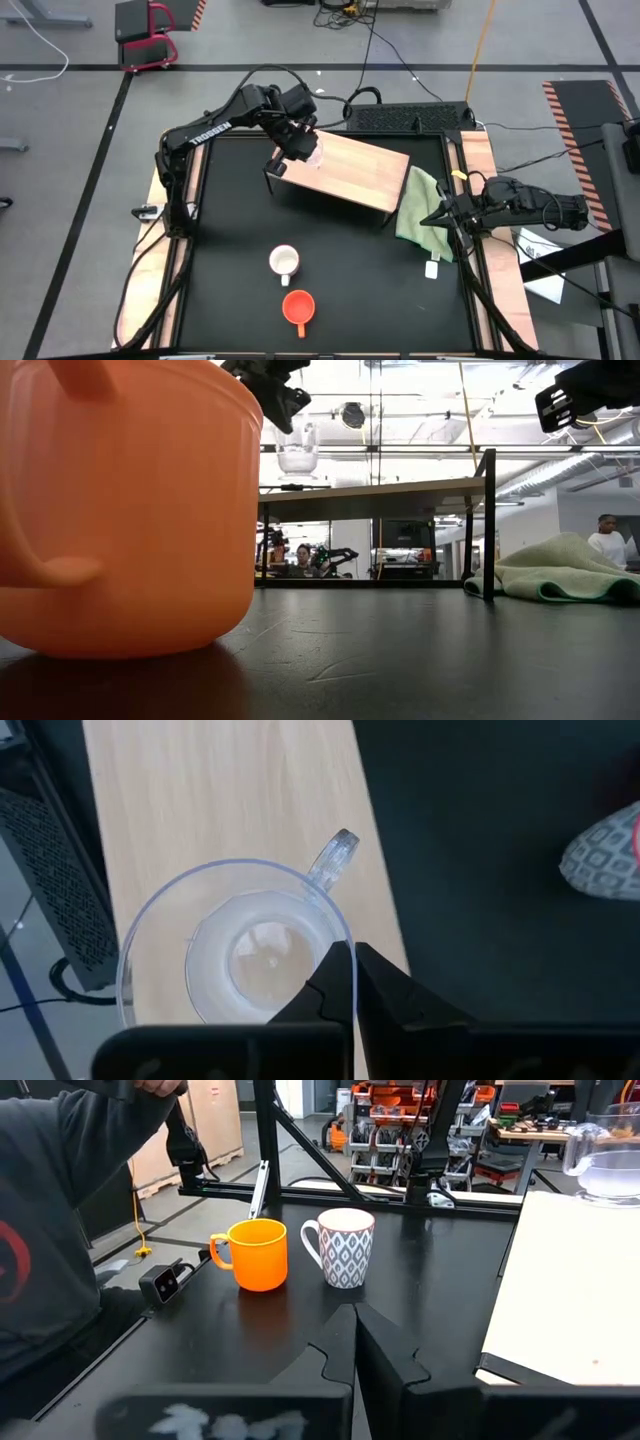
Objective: Stack small to large cups/mugs on shelf
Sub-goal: Put the transparent mug on the shelf
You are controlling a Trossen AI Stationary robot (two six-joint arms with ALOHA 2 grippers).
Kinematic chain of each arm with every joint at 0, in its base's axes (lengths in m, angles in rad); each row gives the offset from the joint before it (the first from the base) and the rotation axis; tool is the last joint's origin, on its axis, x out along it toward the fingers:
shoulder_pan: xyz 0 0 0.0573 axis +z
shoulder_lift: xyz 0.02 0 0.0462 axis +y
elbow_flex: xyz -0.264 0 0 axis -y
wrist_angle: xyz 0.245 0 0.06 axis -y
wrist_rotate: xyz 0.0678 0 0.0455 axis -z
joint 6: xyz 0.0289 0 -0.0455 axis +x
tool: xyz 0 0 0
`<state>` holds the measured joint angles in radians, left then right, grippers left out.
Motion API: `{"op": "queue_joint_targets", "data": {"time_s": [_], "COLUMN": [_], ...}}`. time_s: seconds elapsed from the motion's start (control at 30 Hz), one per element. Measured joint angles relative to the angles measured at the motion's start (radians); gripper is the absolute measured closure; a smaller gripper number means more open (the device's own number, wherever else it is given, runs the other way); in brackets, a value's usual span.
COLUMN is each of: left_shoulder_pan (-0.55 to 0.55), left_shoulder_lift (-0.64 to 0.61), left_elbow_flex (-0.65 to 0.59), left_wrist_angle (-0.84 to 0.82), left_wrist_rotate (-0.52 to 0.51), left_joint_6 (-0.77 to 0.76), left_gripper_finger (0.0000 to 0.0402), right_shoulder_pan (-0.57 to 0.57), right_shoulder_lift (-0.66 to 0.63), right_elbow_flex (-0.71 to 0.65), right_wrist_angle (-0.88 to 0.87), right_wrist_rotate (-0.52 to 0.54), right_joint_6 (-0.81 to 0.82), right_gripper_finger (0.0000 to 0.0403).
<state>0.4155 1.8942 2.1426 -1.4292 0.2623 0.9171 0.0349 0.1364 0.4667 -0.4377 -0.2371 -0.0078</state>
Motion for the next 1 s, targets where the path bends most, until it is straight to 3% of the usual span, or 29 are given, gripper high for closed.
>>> {"op": "queue_joint_targets", "data": {"time_s": [0.4,1.0], "left_shoulder_pan": [0.086,0.134], "left_shoulder_lift": [0.000,0.000], "left_elbow_flex": [0.000,0.000], "left_wrist_angle": [-0.079,-0.115], "left_wrist_rotate": [0.104,0.163], "left_joint_6": [0.067,0.110], "left_gripper_finger": [0.0401,0.0401], "right_shoulder_pan": [0.000,0.000], "right_shoulder_lift": [0.000,0.000], "right_elbow_flex": [0.000,0.000], "right_wrist_angle": [0.000,0.001], "right_wrist_rotate": [0.000,0.000], "right_joint_6": [-0.001,-0.001], "right_gripper_finger": [0.0403,0.0403]}}
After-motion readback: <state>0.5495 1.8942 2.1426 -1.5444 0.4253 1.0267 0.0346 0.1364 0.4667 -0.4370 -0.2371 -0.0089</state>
